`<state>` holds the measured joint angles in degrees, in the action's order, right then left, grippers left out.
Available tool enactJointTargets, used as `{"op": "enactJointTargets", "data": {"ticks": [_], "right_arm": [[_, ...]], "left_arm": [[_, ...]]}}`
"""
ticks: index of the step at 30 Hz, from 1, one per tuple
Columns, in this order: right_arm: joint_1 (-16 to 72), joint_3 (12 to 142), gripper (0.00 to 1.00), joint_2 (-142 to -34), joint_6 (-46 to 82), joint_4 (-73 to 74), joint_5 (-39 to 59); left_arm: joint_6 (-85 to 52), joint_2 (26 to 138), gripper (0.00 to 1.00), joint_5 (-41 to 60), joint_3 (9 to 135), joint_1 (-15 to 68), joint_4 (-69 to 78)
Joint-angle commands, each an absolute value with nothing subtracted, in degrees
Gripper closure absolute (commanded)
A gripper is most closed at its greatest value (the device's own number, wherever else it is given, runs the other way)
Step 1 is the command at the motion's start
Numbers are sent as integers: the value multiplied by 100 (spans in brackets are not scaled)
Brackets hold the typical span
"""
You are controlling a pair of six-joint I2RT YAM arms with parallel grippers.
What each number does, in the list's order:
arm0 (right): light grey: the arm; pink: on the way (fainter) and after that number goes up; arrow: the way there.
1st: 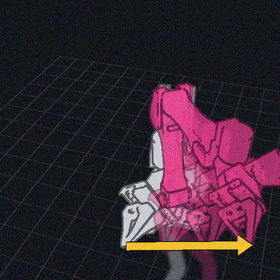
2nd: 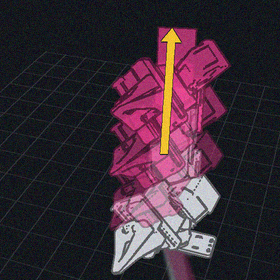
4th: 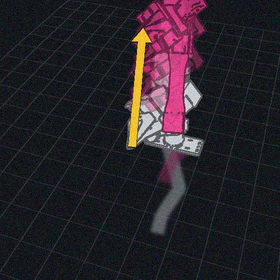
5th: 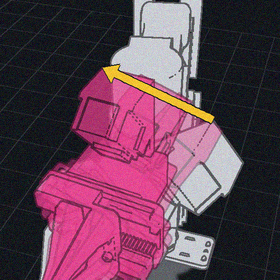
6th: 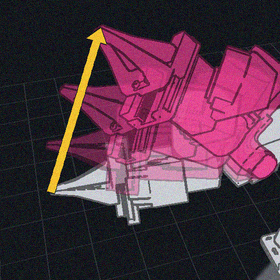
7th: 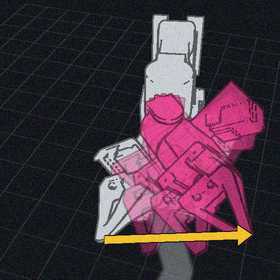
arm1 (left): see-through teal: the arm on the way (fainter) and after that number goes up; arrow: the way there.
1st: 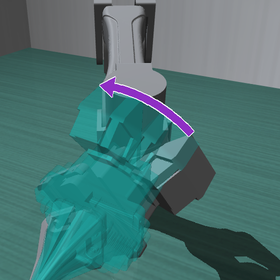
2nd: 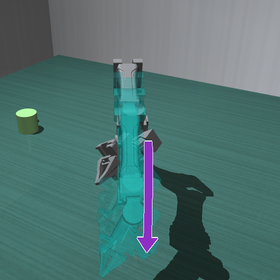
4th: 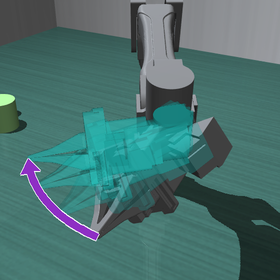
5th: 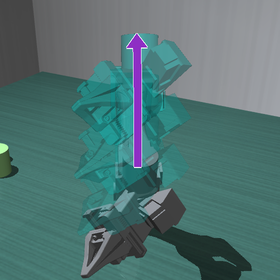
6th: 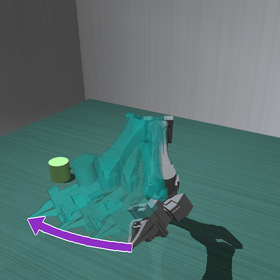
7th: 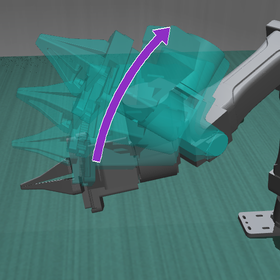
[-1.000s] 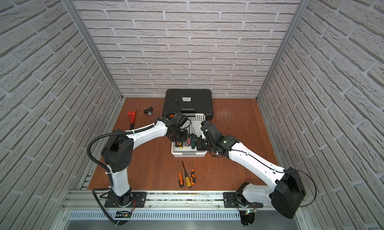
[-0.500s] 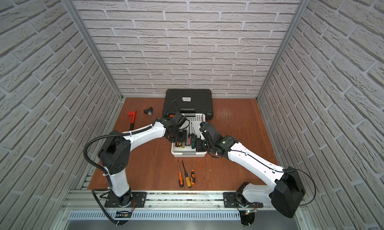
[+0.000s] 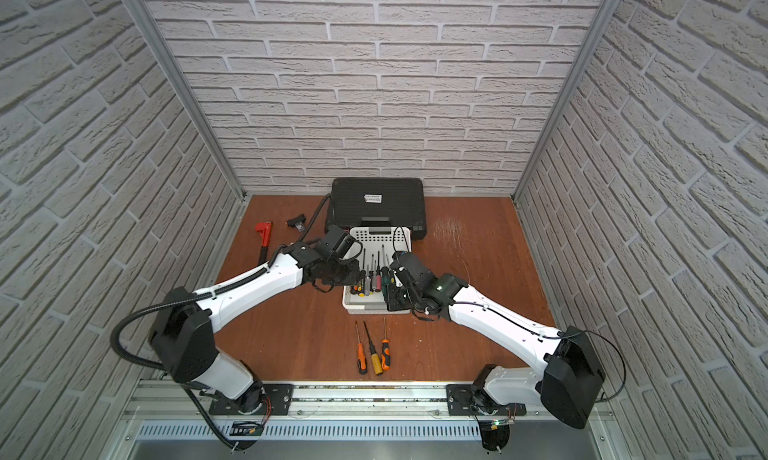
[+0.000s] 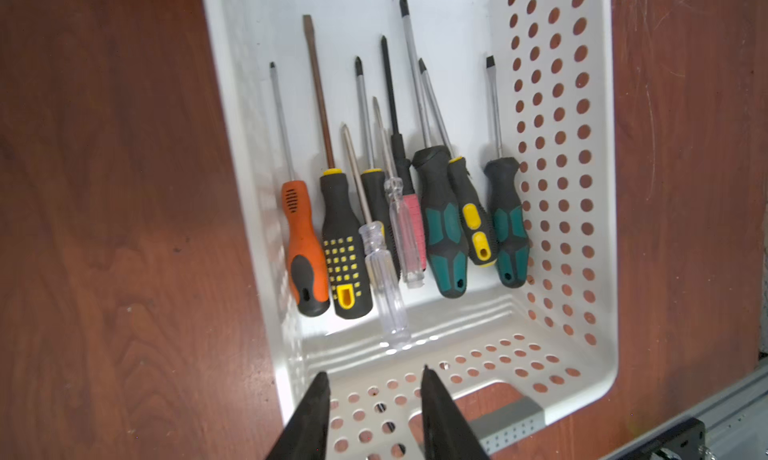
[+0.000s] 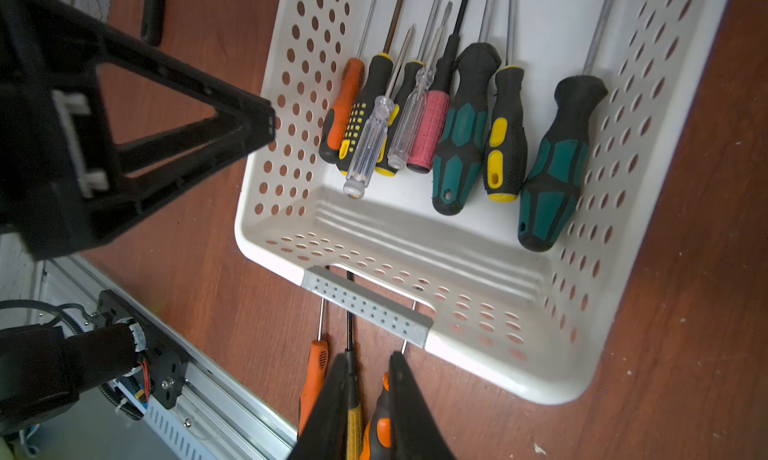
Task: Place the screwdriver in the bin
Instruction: 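Withdraw the left gripper while the right gripper moves to the orange-black screwdriver, then close the right gripper on the orange-black screwdriver and lift it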
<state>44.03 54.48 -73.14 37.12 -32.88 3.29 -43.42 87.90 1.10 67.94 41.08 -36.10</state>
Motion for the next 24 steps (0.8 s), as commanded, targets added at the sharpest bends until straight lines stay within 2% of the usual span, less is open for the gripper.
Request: {"op": "enactJointTargets", "data": {"ticks": [1,4,10,24], "right_arm": [[4827,5283,79,-7244,3813,-3690,-88],[5272,5041,78,-7204,4146,-3777,-292],[5989,4722,74,-7458,4841,-3767,-533],[6249,4831,63,-8576,5241,-3323,-383]], "left_arm": [[-4425,8191,58,-409,6390,4045,-3788],[-4501,7613,53,-722,6010,3987,-3912],[-4775,6764,50,-1432,5514,3844,-4166],[-4794,6570,49,-1276,5117,3624,-4030]]}}
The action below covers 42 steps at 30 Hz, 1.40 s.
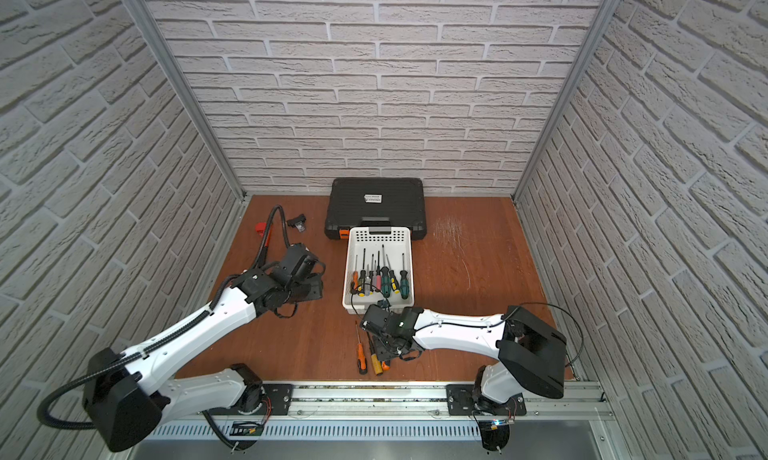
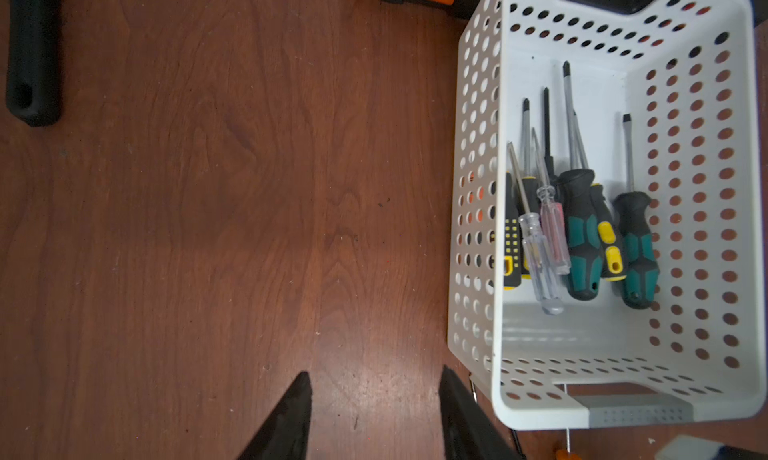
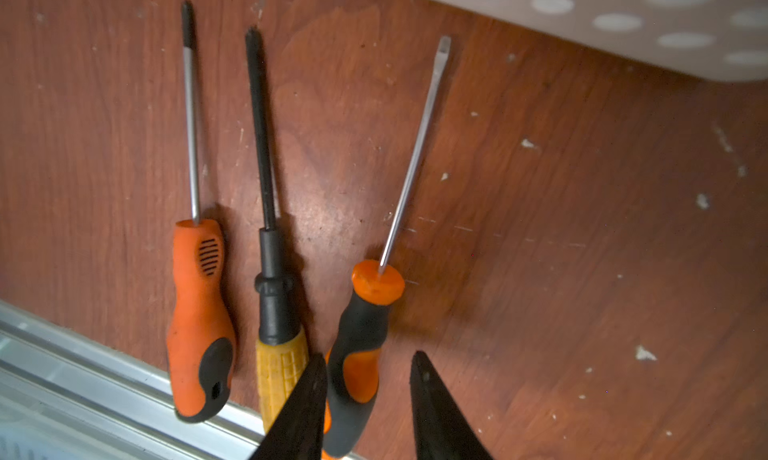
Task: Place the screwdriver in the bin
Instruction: 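Close the right gripper on the orange-black screwdriver and lift it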
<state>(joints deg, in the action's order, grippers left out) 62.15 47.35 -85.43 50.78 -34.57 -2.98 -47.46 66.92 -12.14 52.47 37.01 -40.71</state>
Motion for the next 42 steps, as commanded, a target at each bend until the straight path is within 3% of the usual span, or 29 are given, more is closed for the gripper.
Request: {"op": "enactJointTargets", "data": {"ticks": [1,13,16,22,42], "right_arm": [[6249,4832,62,-8609,5247,-3310,-382],[6249,4950,66,-9177,5212,-3208,-238],[6249,4966,72,-9263,5213,-3208,-211],[6214,4869,94,-9189,5295,-3254,-193],[5996,3299,94,-6406,6647,-4386,-600]], "left_arm": [[-4803,6549,49,-1260,5082,3602,-4017],[-4830,6436,49,-1185,4880,3498,-3902],[-4841,6401,49,-1180,4856,3481,-3901],[-4829,6294,49,-1212,4819,3434,-3903],[-4794,6340,49,-1125,5028,3278,-3716]]}}
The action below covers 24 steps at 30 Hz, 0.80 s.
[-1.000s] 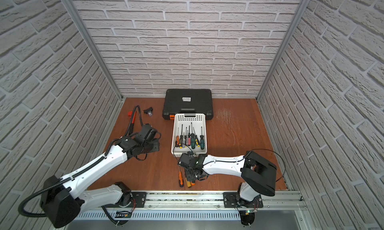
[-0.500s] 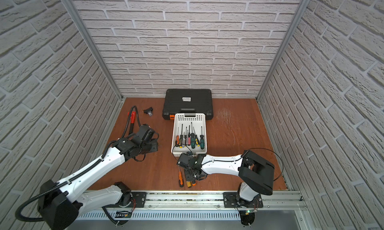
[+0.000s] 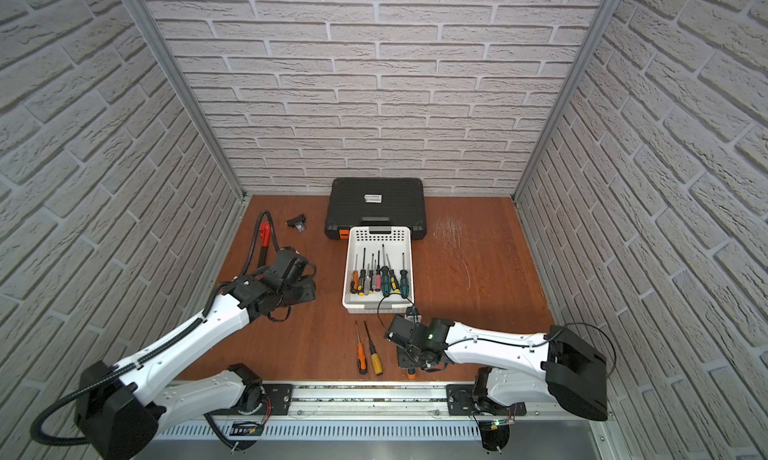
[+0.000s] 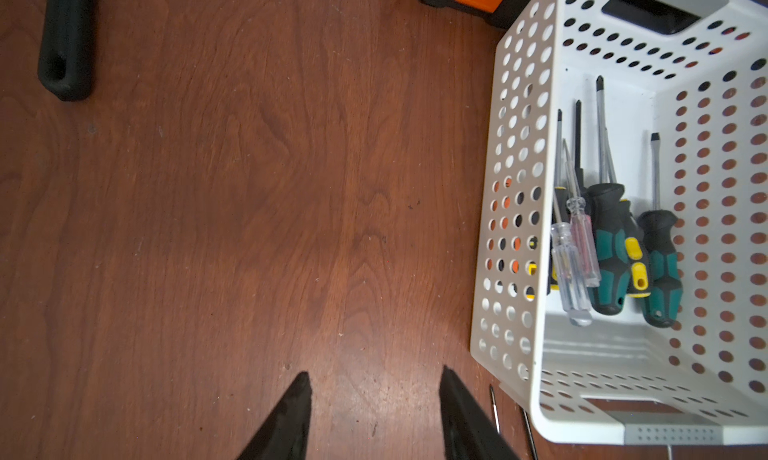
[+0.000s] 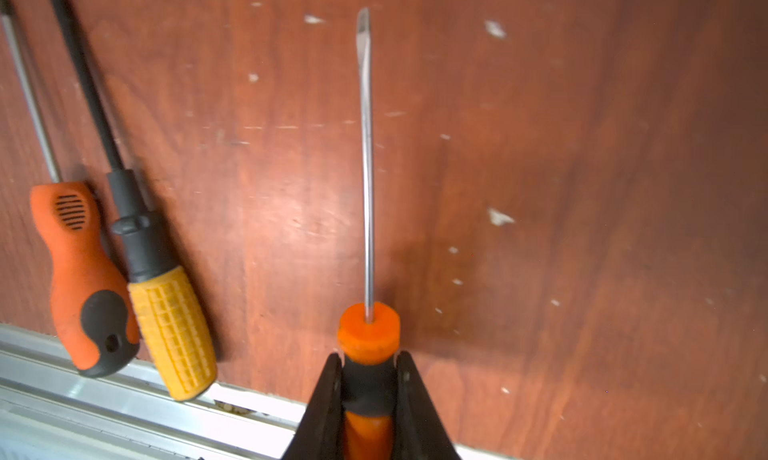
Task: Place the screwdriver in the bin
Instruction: 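Close the right gripper on the orange-black screwdriver and lift it, then carry the orange-black screwdriver over the bin with the right gripper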
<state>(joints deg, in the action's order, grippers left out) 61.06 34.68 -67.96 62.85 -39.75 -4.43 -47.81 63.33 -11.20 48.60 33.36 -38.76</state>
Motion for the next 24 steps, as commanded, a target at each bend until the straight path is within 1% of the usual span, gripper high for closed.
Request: {"op": "enactJointTargets", "data": {"ticks": [1,3,6,8,10,13,19,24], "right_arm": [[5945,3243,94,-6157,6701,-4532,-662],[5772,3236,95,-5582,6736,-4900,-847],[5459,3517,94,-4823,6513,-5421,-1394],[4966,3951,95,-4679,6007,-5650,-1476],[4558,4428,95,-4794,5478,-5700,-1485],[4217,5156,94,-5331,4731,-5408,-1444],[3827,6509,94,-7100,3527,-4339,-629],[3646,7155,95,-8213,3213,-3823,-216]], "left_arm": [[-4799,6337,49,-1127,5032,3278,-3719],[-4814,6312,49,-1139,5021,3278,-3733],[-4817,6313,49,-1151,5003,3270,-3743],[-4817,6352,49,-1160,5008,3265,-3755],[-4834,6363,49,-1160,4999,3252,-3753],[-4864,6383,49,-1154,4959,3252,-3735],[-4952,6321,49,-1116,4856,3252,-3787],[-5028,6053,49,-1208,4747,3230,-3976]]}}
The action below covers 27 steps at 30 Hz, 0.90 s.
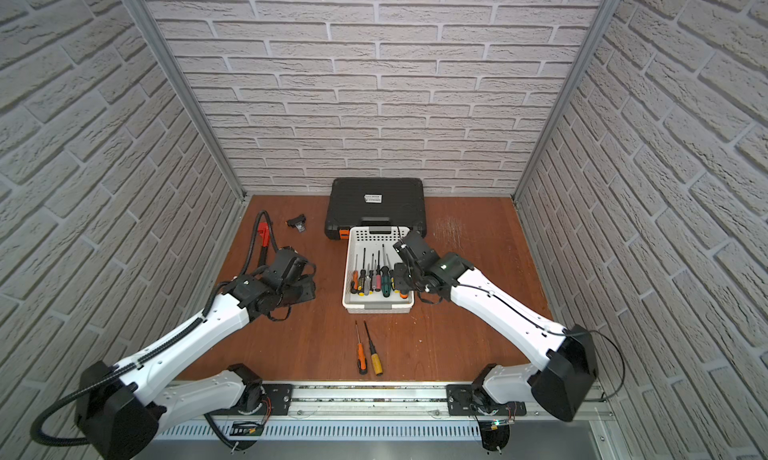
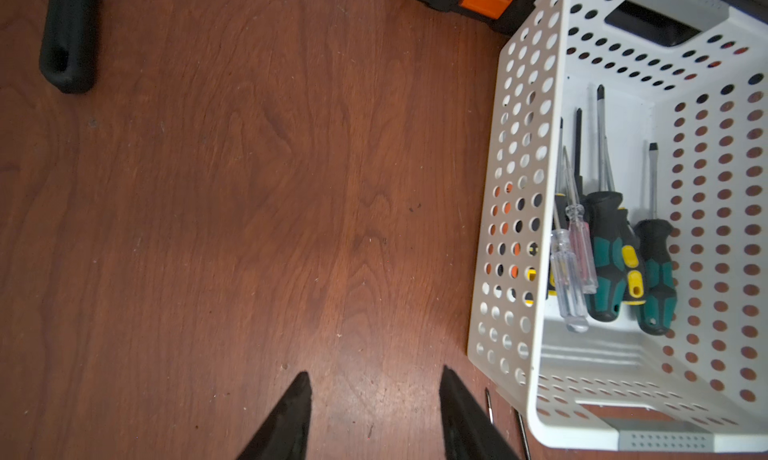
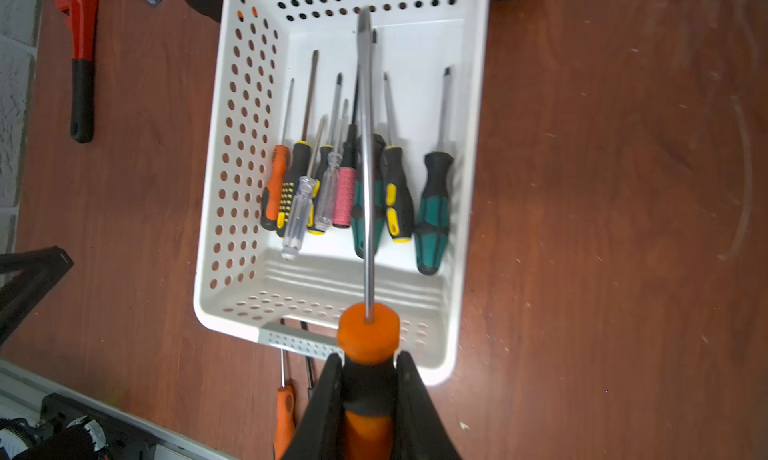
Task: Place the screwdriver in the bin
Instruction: 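Carry the orange-black screwdriver over the bin with the right gripper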
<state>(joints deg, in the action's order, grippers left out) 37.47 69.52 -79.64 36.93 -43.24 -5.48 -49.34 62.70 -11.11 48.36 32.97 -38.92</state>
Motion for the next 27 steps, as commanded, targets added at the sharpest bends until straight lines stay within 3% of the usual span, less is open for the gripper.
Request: {"op": "enactJointTargets", "data": {"ticks": [1,11,18,27], "right_arm": [[3586,7193,95,-8396,3202,-3706,-117],[3401,7497,95,-9685,3089,-3538,167],[3395,7468,94,-10040,2893,-3771,-511],[3386,7423,94,-10216,2980,-3758,-520]], "left_arm": [[-5051,6006,49,-1221,4729,3218,-3990],[-5091,6019,49,-1096,4689,3173,-3876],[-5093,5976,48,-1068,4619,3147,-3824],[-5071,6051,48,-1013,4614,3107,-3752]]}}
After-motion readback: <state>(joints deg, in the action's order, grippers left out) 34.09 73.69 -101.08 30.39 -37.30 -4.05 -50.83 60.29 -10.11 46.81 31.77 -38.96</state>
